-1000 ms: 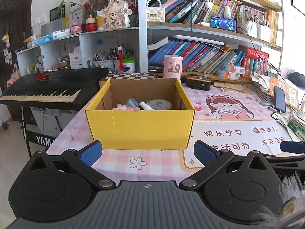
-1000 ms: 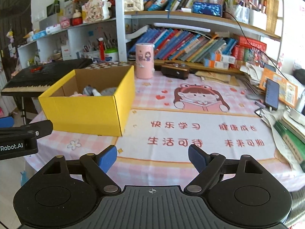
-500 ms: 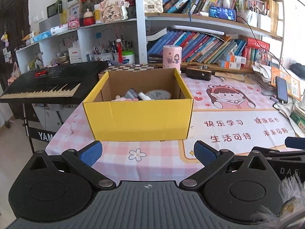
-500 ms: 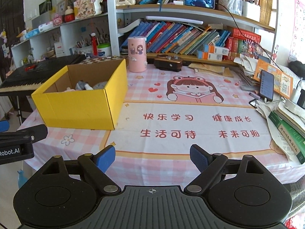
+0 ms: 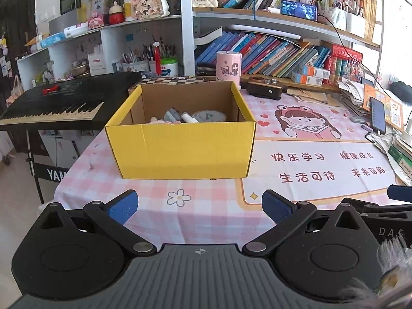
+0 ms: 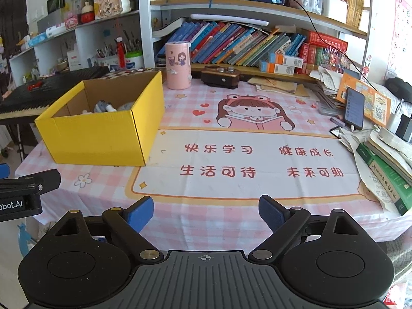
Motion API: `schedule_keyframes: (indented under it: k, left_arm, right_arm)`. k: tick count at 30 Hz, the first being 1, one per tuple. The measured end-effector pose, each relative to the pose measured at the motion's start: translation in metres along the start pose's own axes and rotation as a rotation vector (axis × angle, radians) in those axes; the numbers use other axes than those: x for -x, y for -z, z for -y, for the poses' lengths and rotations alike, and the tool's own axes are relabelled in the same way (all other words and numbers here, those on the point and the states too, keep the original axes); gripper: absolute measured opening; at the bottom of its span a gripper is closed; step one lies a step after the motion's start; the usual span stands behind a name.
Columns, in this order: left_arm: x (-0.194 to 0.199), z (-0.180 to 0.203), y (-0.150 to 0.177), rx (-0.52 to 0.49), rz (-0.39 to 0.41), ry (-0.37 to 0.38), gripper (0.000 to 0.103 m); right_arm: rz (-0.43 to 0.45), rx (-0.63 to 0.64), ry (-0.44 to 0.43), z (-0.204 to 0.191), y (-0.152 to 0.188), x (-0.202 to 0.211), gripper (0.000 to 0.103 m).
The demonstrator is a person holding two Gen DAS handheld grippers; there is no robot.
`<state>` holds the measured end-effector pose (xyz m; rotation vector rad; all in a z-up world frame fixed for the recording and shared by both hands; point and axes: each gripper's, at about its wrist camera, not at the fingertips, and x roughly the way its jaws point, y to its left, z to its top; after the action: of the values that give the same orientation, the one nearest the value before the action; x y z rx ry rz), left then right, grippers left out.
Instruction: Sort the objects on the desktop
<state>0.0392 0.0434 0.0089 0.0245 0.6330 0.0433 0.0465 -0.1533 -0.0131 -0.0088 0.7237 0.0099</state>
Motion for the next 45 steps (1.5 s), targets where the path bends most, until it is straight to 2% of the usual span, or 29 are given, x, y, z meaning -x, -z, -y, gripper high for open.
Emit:
schedule_keyframes:
  k: [7, 15, 32, 45]
  left_arm:
    - [-0.0012, 0.0005, 0.0037, -0.008, -0.025, 0.001, 0.103]
    - [-0.0028, -0.0021, 0.0066, -0.004, -0.048, 0.007, 0.103]
    - [-0.0004, -0.0041, 0.0064, -0.002, -0.042, 0.013, 0.103]
    - [-0.0047, -0.0041, 0.0063, 0.000, -0.067, 0.015, 0.103]
  right_arm:
    - [-0.010, -0.008, 0.017, -0.0010, 0.0038, 0.0014, 0.094]
    - [-0.026, -0.016, 0.028, -0.0018, 0.0073, 0.0018, 0.100]
    - [-0.035, -0.020, 0.029, -0.0033, 0.0091, 0.0031, 0.101]
    - [-0.053, -0.019, 0.030, -0.0043, 0.0081, 0.0028, 0.101]
